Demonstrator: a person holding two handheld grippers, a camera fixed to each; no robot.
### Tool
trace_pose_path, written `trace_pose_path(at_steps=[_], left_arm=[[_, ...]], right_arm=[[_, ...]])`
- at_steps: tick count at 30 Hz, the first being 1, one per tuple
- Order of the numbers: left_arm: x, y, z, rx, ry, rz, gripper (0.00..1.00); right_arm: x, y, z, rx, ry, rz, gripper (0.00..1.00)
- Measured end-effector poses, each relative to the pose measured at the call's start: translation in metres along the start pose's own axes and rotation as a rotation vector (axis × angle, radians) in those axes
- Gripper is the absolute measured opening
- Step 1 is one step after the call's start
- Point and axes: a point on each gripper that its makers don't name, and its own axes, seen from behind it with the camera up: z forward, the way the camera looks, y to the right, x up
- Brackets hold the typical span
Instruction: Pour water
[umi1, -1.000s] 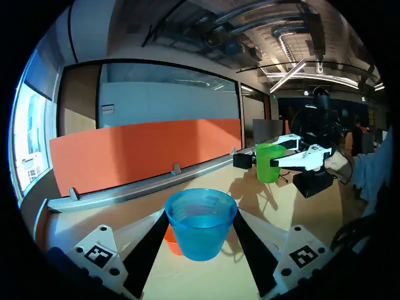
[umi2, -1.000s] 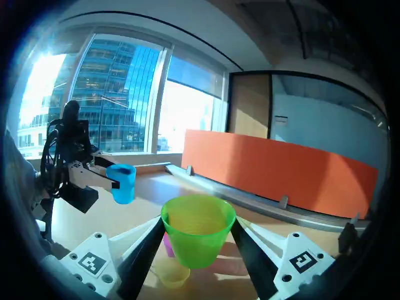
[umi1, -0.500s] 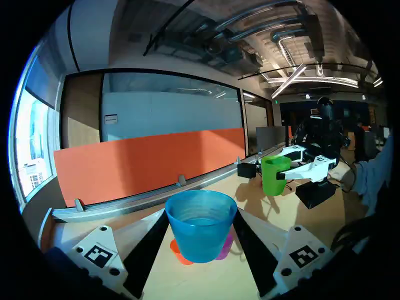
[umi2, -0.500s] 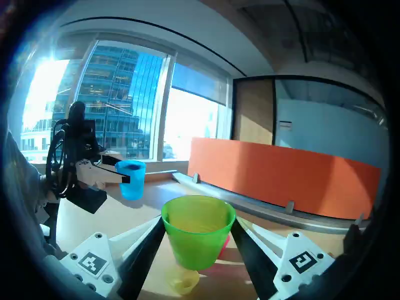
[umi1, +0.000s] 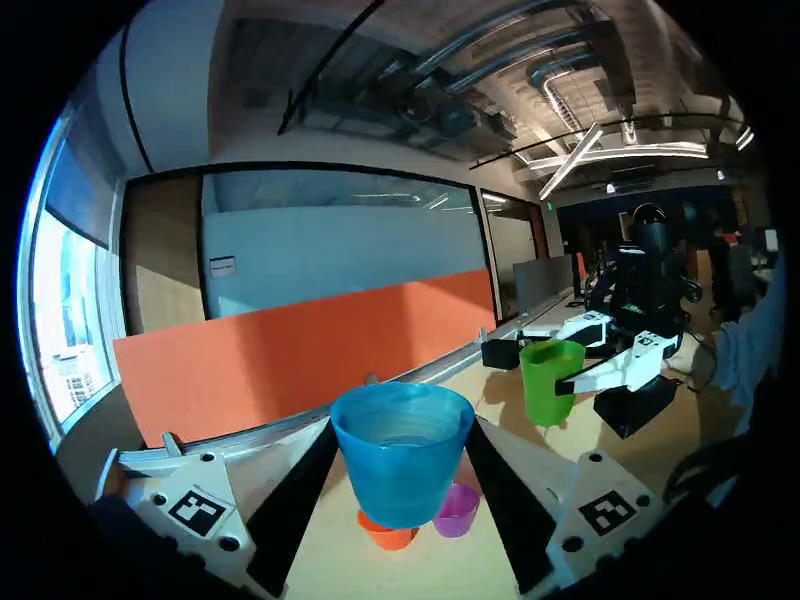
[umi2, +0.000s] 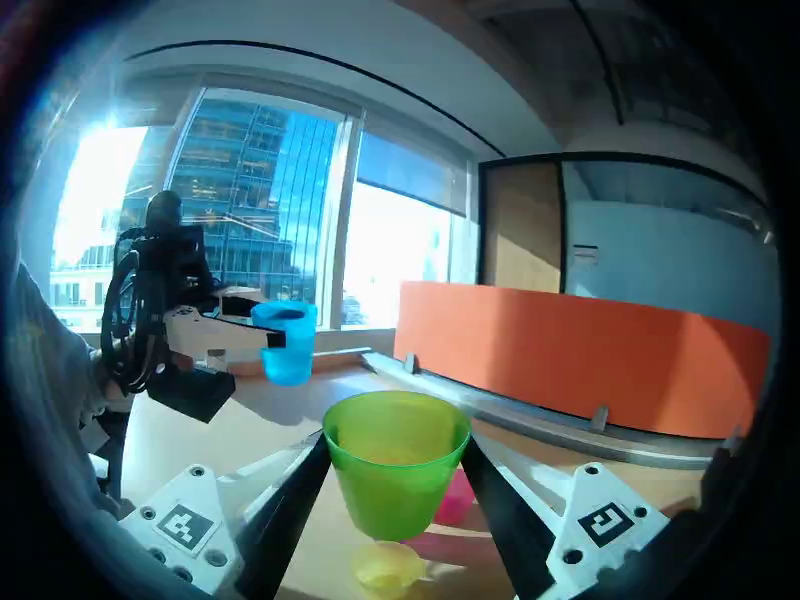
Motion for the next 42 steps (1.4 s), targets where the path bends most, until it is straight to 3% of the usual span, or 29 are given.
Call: trace_pose_path(at_steps=[12, 42], left_arm=[[0.034, -0.008, 0.006, 0.048, 0.032, 0.162, 0.87], [0.084, -0.002, 0.02, 0.083, 0.05, 0.548, 0.87]], right_arm=[[-0.003, -0.022, 0.016, 0.055, 0.002, -0.006, 0.91], [-0.018, -0.061, 0.054, 0.163, -0.006, 0.01, 0.91]])
